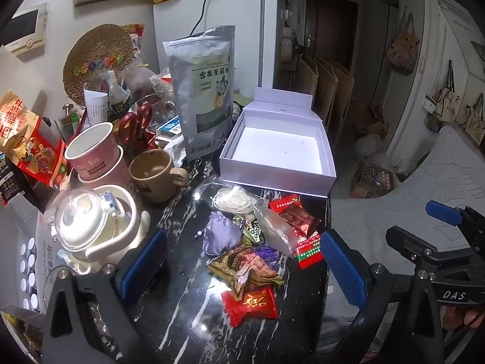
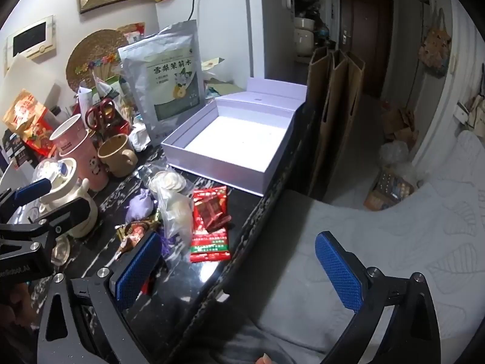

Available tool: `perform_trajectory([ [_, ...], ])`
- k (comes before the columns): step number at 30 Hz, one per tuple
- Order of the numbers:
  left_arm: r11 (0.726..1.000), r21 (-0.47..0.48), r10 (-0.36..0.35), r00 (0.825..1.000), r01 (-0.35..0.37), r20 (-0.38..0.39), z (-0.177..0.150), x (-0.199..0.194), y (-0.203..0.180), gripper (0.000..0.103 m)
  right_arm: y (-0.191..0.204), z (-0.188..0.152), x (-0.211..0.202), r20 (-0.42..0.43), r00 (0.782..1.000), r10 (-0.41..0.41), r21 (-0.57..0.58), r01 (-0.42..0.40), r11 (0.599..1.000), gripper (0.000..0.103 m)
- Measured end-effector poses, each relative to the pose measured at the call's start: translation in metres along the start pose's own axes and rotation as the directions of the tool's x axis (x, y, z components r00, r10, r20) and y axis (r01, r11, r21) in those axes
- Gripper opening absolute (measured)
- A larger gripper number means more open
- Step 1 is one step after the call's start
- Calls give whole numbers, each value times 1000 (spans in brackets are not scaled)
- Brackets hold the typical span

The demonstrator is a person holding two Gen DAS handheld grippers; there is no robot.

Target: Organize soft objects

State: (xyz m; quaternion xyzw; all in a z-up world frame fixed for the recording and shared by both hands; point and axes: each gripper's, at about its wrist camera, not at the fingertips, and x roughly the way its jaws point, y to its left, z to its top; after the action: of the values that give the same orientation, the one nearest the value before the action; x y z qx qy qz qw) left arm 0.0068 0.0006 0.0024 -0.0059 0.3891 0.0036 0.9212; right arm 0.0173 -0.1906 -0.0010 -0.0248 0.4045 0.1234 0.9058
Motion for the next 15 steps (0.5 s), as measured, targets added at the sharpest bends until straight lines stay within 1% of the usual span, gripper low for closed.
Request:
perform_trajectory([
  [3, 1000, -13, -19, 999, 19, 33, -2, -8, 5, 103, 0, 0, -1, 9, 1000, 5, 4, -5, 1000, 103],
  [5, 1000, -9, -28, 999, 28, 41, -3, -11, 7, 103, 0, 0, -1, 3, 1000, 6, 6, -6, 1000, 103],
  [6, 1000, -7, -29, 999, 29, 41, -3, -12, 7, 103, 1, -1, -2, 14, 1000, 2, -1, -2, 1000, 103],
  [15, 999, -5, -36, 998, 37, 46, -1, -15, 8, 103, 1, -2, -3, 13, 1000, -2, -6, 3, 1000, 103],
])
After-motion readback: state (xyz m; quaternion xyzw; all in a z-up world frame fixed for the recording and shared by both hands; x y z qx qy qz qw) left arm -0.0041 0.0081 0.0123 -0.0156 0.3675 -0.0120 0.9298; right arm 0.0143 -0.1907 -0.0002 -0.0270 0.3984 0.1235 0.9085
